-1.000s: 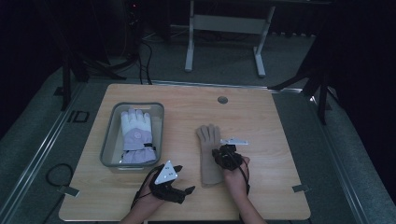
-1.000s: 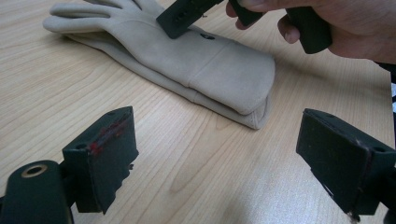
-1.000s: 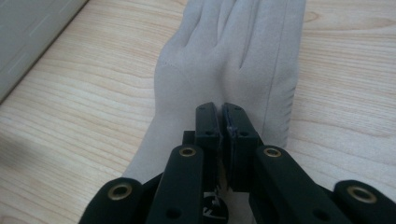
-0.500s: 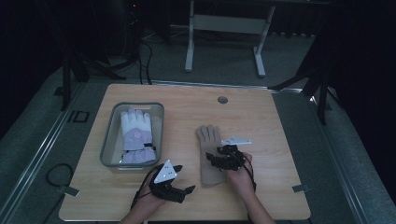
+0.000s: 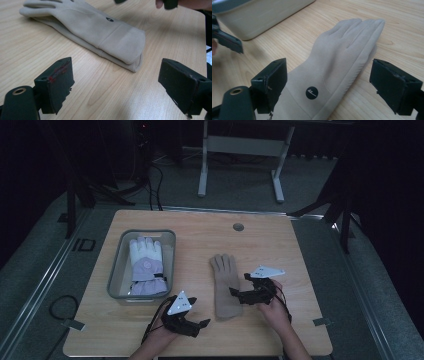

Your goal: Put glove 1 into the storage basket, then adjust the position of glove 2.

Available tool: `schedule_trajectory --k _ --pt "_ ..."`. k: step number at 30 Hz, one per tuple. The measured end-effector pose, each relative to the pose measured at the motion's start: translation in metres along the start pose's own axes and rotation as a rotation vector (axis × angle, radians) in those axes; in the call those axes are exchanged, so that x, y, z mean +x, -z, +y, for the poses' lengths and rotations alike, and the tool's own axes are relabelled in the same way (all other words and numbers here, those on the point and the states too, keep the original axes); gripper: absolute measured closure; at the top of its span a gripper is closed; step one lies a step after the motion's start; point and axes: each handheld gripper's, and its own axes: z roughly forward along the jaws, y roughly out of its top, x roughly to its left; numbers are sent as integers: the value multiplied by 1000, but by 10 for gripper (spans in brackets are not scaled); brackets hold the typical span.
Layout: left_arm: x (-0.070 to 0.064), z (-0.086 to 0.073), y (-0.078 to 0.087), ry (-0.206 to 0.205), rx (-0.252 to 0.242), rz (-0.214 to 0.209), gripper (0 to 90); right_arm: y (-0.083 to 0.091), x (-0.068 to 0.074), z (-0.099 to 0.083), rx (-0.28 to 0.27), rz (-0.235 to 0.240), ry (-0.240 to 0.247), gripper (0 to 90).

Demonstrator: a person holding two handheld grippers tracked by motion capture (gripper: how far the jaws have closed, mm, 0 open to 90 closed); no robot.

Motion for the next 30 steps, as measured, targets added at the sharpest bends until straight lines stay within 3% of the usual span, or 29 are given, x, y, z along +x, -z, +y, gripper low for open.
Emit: schedule_trajectory --k 3,6,10,11,15,20,27,30 --pt "-1 1 -3 -11 14 -12 138 4 -5 2 24 18 -28 140" --pt "-3 4 -6 -40 33 -14 138 6 -10 3 36 48 -88 127" --pt "-6 9 -10 -75 52 -28 138 6 -13 5 38 74 -102 108" --pt "-6 10 -11 -81 52 -34 144 4 -13 6 37 56 -99 139" --pt "-8 18 -15 -111 41 -68 146 -1 -18 13 20 64 -98 220" --pt "-13 30 -24 -163 37 -114 151 -16 -30 30 14 16 -127 318" --pt "-16 42 -38 -208 54 -143 169 -43 -43 42 64 -12 -170 302" --pt "-17 46 -46 -230 85 -160 195 -62 -50 41 105 -9 -202 293"
